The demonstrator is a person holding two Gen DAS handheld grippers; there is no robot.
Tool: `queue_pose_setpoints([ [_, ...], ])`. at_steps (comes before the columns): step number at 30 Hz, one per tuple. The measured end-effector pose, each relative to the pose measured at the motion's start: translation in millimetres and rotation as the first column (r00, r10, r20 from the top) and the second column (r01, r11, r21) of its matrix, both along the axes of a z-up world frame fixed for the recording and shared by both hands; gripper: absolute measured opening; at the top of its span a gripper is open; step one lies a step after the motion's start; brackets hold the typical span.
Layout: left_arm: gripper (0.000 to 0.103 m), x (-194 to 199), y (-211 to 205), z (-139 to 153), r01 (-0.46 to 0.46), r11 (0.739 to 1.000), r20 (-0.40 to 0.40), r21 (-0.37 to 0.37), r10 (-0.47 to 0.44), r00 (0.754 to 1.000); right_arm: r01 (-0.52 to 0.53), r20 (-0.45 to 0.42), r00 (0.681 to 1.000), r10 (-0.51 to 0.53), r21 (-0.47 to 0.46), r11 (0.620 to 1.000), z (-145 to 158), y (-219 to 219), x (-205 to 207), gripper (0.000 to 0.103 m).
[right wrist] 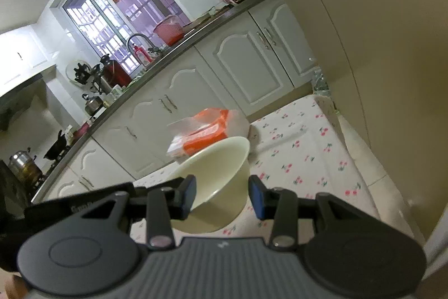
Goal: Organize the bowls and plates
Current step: 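Lift the nested bowls with both grippers and carry toward the white plates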
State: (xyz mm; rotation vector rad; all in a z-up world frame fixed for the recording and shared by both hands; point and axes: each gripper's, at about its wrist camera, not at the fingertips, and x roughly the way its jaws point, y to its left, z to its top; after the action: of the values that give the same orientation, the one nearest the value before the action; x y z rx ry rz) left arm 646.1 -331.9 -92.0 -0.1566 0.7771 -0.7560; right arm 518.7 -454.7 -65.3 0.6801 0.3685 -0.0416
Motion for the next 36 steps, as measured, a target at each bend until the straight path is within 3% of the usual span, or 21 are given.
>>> queue_pose_setpoints([
  [15,0.031,-83.2,63.1,37.0,0.032,0.998,0.063,-0.050,-0.029,0.998,-0.021,0.075,0.997,0.020,0.012,1.000,16.2,45.1,-73.3,0.041],
  [25,0.031,-131.3,92.8,37.1,0.049,0.996,0.039,-0.074,-0.046,0.998,-0.002,0.109,0.994,0.004,-0.015,1.000,16.5,75.6,-127.1,0.044],
  [36,0.031,-158.7,111.2,26.7,0.054,0.997,0.001,-0.057,-0.054,0.999,0.021,0.100,0.995,-0.024,0.031,0.999,-2.7,89.7,-164.3,0.044],
])
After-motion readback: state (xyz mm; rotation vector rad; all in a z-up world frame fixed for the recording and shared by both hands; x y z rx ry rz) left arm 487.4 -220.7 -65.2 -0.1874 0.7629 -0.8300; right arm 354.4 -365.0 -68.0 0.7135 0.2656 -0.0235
